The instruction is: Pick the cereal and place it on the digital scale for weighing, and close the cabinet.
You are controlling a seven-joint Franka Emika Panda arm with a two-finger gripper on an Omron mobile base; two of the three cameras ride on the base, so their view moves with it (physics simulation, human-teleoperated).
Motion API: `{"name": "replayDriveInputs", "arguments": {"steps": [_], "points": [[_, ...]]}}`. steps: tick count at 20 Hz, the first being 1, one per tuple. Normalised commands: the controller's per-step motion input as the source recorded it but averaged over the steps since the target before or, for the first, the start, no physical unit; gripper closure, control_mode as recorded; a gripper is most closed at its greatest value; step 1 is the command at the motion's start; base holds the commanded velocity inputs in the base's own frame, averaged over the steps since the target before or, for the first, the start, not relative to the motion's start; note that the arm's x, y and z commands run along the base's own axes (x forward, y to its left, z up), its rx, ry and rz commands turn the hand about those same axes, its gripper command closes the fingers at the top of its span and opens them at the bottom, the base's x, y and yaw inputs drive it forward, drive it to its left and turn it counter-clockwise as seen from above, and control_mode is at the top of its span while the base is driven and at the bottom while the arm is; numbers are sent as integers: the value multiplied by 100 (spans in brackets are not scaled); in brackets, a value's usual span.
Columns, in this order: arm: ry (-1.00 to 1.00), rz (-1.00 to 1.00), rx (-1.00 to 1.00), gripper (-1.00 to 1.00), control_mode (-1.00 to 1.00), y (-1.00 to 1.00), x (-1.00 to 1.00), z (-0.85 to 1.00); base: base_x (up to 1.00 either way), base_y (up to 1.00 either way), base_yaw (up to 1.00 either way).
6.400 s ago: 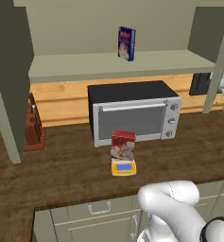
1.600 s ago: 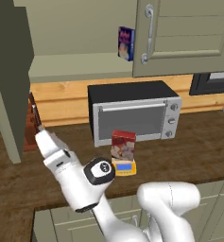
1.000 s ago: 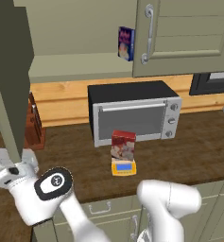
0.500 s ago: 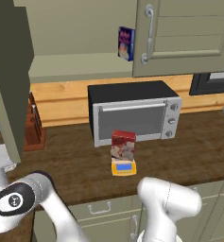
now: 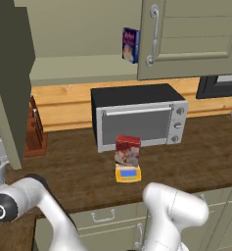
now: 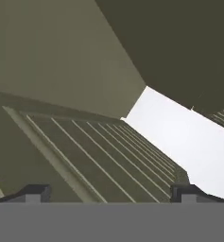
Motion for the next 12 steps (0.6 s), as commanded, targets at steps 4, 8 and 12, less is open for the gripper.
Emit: {"name": "replayDriveInputs", "arguments": {"steps": [4,8,12], "points": [[-40,-6,43,-100,-100,-13,-4,30,0,0,0],[-40,-7,41,-100,-100,-18,-23,30,0,0,0],[-28,-8,36,-100,-100,-58,-30,27,0,0,0]]}}
